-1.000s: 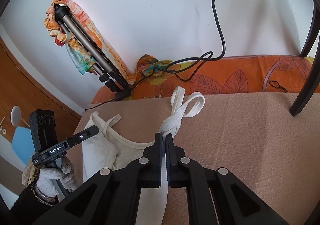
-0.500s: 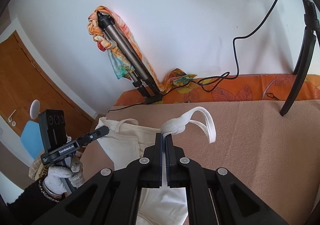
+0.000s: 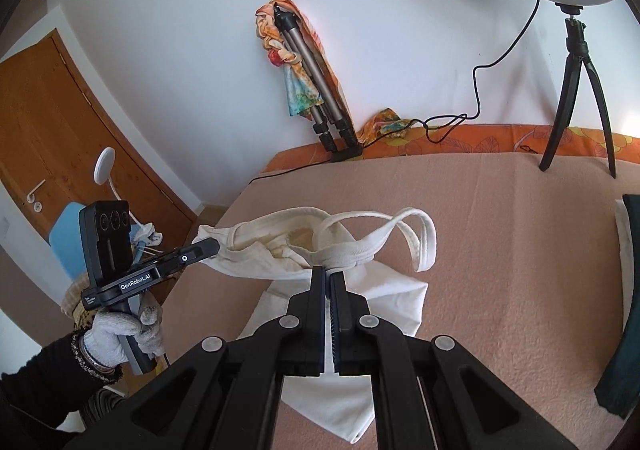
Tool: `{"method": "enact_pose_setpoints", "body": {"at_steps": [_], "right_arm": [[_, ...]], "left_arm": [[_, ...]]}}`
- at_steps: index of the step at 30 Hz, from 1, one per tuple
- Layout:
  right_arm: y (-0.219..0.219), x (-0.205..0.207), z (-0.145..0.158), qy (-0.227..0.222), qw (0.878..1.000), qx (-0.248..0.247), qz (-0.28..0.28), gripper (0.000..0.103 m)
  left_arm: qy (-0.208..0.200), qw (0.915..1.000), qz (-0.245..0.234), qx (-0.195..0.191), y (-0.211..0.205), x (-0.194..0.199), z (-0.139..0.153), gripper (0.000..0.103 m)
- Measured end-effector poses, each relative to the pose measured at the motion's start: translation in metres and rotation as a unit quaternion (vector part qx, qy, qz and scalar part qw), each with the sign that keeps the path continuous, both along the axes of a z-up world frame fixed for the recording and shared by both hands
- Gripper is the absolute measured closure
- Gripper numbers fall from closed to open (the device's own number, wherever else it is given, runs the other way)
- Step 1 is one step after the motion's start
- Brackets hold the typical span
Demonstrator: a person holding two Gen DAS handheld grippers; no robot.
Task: Fold small clothes
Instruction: 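Lift the strap end with both tools and fold it toward the folded hem, then open both tools and move them to the edge of the folded camisole bundle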
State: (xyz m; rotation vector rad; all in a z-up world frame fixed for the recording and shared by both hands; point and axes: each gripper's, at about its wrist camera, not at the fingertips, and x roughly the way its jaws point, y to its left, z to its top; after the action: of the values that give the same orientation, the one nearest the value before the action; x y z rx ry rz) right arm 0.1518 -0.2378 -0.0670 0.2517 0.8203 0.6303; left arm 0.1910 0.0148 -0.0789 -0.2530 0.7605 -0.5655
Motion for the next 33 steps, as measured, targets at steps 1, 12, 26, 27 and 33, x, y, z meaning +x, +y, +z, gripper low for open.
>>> {"method": "enact_pose_setpoints", "body": {"at_steps": [1,12,26,27,33], "right_arm": [[0.002,-0.007,-0.005,0.002,1.000,-0.002,0.001,0.103],[0.016,-0.066,-0.054,0.020,0.996,-0.083,0.014,0.103],[0.004,-0.098,-0.025,-0.023,0.993,-0.115,0.029,0.081],[0.008,-0.092,-0.024,-0.023,0.993,-0.112,0.028,0.080],[0.044,-0.055,-0.035,-0.016,0.993,-0.110,0.045,0.080]], "left_arm": [[0.004,1.0000,-0.002,0.005,0.000,-0.007,-0.004,0.101],[0.042,0.9968,-0.023,0.063,-0.003,-0.062,-0.046,0.101],[0.013,0.9924,-0.040,0.116,0.017,-0.101,-0.007,0.093],[0.006,0.9929,-0.038,0.113,0.013,-0.094,-0.002,0.093],[0.002,0.9933,-0.049,0.104,-0.025,-0.045,0.007,0.093]]}}
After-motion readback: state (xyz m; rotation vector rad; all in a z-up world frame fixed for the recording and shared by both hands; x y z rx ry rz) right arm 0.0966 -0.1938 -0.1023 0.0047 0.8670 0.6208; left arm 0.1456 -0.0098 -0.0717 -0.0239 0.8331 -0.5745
